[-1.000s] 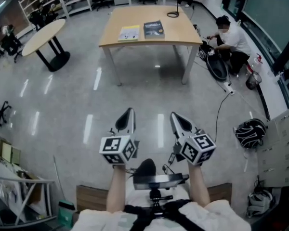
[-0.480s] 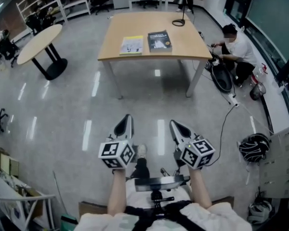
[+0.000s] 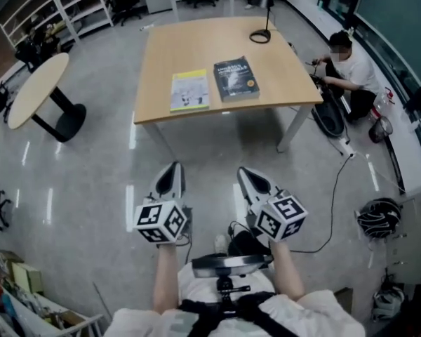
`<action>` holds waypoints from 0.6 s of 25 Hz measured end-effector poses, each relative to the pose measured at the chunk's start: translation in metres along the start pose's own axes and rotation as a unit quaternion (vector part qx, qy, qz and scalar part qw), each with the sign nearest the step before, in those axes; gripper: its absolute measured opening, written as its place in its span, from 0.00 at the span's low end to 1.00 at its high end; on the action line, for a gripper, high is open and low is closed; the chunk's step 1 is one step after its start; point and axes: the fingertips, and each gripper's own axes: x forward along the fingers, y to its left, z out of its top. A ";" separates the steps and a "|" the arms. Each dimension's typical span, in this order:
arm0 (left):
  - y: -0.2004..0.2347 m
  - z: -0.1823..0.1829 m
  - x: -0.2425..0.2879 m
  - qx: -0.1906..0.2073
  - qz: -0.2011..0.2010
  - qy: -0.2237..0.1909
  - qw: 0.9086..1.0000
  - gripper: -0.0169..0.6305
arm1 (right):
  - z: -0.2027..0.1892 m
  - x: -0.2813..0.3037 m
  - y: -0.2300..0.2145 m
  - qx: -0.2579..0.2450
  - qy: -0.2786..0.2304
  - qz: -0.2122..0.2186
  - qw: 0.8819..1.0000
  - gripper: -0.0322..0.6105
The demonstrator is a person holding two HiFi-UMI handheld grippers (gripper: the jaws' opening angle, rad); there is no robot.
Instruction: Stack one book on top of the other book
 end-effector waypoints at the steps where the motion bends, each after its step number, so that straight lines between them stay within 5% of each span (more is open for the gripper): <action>1: 0.005 0.000 0.014 -0.005 0.000 0.005 1.000 0.03 | 0.001 0.011 -0.009 0.006 0.002 -0.003 1.000 0.05; 15: 0.091 0.029 0.217 -0.003 0.016 0.012 1.000 0.03 | 0.062 0.211 -0.123 -0.017 0.025 0.013 0.999 0.05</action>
